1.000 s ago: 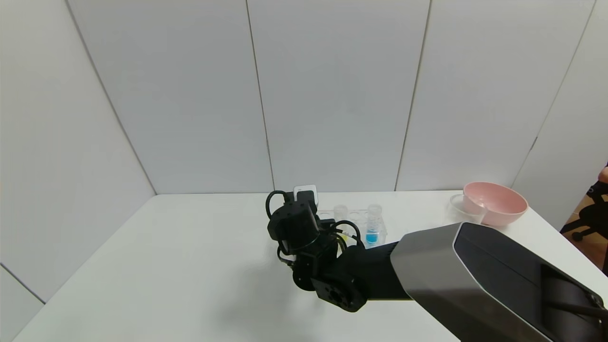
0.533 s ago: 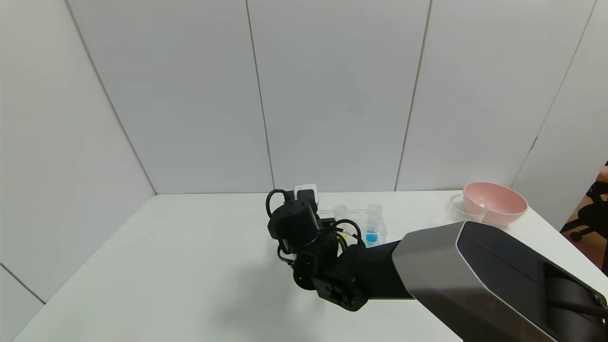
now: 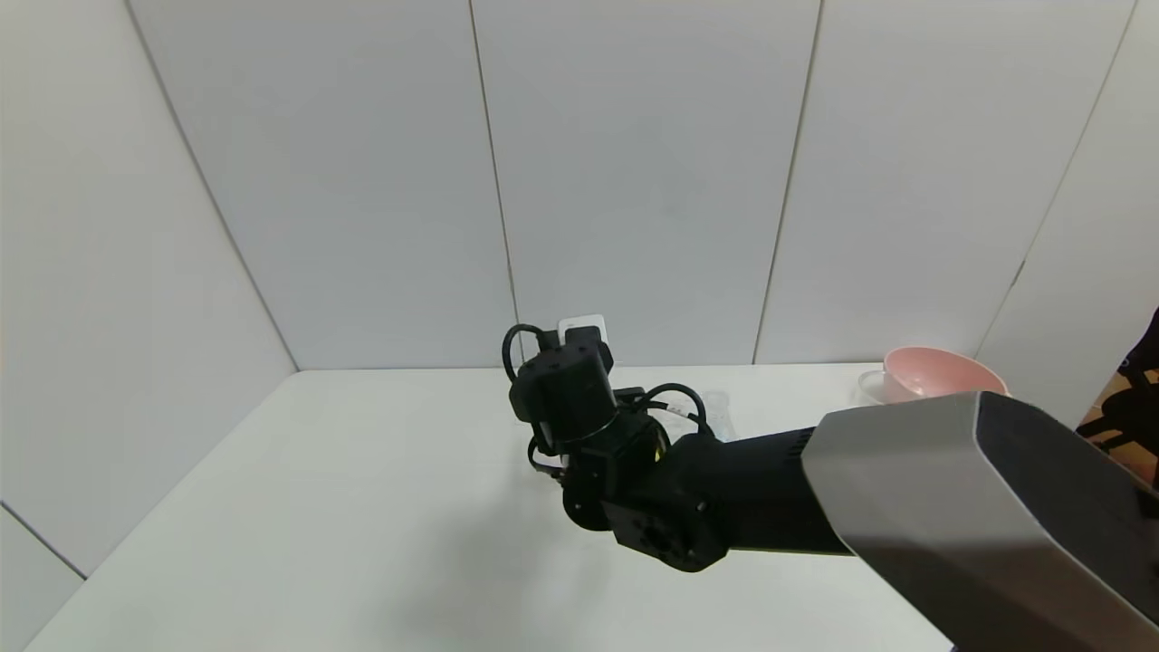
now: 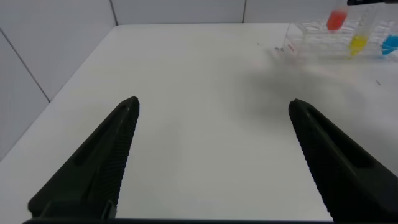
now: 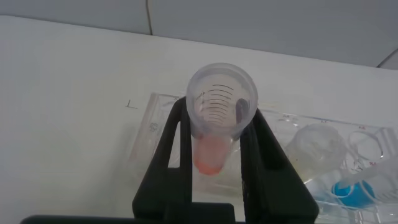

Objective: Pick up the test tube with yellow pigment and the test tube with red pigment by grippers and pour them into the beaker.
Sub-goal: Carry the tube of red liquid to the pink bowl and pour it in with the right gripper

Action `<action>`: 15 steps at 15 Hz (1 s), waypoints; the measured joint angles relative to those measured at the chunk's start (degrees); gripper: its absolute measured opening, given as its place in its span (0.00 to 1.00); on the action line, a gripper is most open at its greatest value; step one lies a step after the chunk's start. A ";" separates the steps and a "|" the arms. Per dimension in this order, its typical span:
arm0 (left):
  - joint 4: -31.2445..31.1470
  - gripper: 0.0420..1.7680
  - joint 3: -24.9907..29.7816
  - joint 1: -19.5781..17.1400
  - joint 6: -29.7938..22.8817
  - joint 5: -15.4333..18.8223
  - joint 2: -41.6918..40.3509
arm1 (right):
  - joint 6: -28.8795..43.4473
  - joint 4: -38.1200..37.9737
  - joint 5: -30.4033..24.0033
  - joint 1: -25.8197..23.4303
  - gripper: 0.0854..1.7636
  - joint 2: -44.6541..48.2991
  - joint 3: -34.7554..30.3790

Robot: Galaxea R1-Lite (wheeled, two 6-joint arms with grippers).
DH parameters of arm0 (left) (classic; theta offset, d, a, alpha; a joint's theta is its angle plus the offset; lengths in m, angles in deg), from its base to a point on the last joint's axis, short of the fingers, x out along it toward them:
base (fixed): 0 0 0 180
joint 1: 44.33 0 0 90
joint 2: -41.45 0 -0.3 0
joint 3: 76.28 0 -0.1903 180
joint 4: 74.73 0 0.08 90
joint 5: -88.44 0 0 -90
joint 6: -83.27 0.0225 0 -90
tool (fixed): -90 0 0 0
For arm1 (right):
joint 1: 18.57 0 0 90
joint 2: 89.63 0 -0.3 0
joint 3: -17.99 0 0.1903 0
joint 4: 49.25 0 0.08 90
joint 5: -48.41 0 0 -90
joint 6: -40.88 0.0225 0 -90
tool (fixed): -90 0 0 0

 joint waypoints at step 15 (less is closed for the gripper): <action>0.00 0.97 0.00 0.00 0.00 0.00 0.00 | -0.62 3.04 -8.16 1.62 0.25 16.26 -21.65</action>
